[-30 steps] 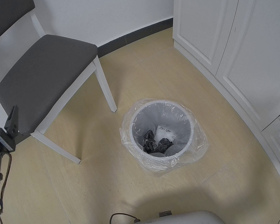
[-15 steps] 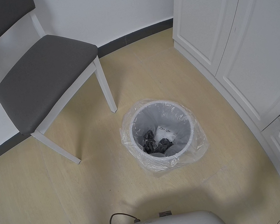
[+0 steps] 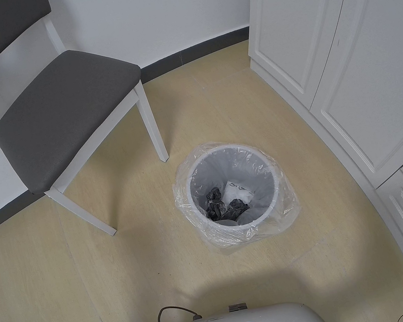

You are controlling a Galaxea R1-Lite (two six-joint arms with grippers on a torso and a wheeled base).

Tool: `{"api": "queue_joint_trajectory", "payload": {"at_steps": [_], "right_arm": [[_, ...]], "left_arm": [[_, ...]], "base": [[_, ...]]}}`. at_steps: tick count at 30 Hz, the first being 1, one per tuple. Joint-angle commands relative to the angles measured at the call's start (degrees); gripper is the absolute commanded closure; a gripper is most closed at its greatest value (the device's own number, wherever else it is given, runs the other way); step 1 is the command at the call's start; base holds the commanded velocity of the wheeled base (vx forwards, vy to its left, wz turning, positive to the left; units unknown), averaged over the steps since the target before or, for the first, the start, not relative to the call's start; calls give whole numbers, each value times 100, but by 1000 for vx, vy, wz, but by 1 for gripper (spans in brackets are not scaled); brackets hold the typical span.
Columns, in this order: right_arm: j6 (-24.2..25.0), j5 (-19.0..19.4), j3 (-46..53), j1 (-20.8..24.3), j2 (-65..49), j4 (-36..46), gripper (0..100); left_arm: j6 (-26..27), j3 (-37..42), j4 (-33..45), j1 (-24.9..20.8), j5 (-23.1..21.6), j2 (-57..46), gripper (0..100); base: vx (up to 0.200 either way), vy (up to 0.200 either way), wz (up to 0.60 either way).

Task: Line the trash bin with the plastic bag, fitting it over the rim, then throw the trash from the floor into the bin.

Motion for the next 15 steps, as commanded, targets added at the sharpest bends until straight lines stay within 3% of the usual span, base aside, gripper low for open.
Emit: {"api": "queue_joint_trajectory", "payload": {"at_steps": [1, 6, 8, 9, 11, 15], "right_arm": [[61, 381, 99, -200, -517, 1254, 0], [105, 557, 90, -200, -517, 1720, 0], [114, 583, 99, -200, -517, 1720, 0], [122, 882, 99, -200, -517, 1720, 0], [78, 1084, 99, -200, -517, 1720, 0], [87, 1321, 90, -200, -517, 1816, 0]], "left_arm": [[-411, 171, 1414, 303, -148, -1504, 0], [-587, 136, 2776, 153, -227, -1794, 0], [-596, 136, 2785, 144, -227, -1794, 0], [-701, 109, 2829, 144, -641, -1794, 0], [-684, 109, 2838, 144, -1133, -1794, 0], [-534, 100, 2873, 144, -1458, -1794, 0]], "base": [[0, 0, 0], [0, 0, 0], [0, 0, 0], [0, 0, 0], [0, 0, 0], [0, 0, 0]]}}
